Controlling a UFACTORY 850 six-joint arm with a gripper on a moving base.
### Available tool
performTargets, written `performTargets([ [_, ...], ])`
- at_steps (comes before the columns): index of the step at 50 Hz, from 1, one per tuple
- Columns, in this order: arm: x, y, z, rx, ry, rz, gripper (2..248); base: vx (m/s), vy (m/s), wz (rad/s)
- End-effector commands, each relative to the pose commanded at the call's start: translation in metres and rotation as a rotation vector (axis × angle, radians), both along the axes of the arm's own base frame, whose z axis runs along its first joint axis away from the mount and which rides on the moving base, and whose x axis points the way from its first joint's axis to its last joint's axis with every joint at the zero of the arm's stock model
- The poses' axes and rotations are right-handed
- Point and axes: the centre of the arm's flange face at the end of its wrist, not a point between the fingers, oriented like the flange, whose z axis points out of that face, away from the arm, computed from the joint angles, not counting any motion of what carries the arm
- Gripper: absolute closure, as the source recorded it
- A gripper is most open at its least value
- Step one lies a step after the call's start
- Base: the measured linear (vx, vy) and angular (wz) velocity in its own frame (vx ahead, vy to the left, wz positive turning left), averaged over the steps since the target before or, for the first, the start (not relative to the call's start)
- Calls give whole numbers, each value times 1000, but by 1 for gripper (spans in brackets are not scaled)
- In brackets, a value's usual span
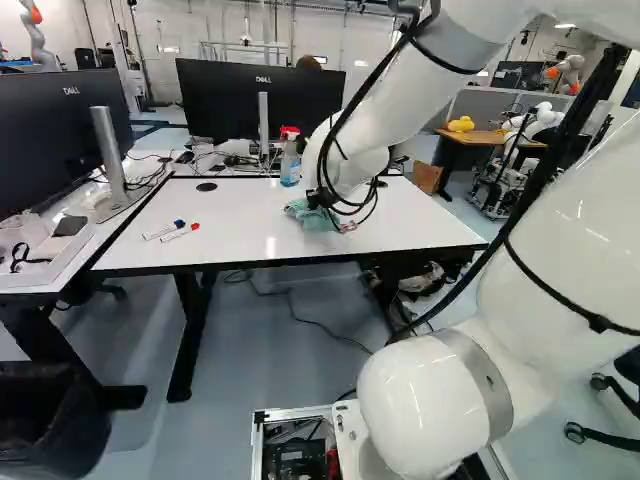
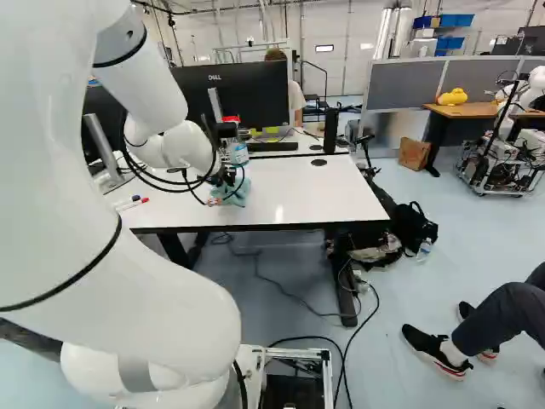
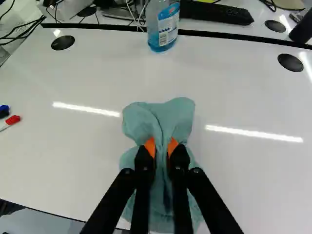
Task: Clean the table with the green towel
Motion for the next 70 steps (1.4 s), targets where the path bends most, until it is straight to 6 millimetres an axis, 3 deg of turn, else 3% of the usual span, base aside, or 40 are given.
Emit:
performTargets([
  [1,0,0,0,0,0,0,202,0,0,0],
  [2,0,0,0,0,0,0,186,0,0,0],
  [7,0,0,0,0,0,0,186,0,0,0],
  [8,0,0,0,0,0,0,152,0,0,0],
  [12,0,0,0,0,0,0,152,0,0,0],
  [13,0,0,0,0,0,0,117,0,0,0],
  [17,0,0,0,0,0,0,117,0,0,0],
  [18,0,0,0,0,0,0,81,0,0,0],
  [23,0,0,0,0,0,0,81,0,0,0],
  [24,0,0,0,0,0,0,44,0,0,0],
  [28,0,0,0,0,0,0,44,0,0,0],
  [29,0,0,0,0,0,0,7,0,0,0],
  [45,0,-3,0,0,0,-7,3,0,0,0],
  [70,-8,-39,-1,0,-2,-93,3,0,0,0],
])
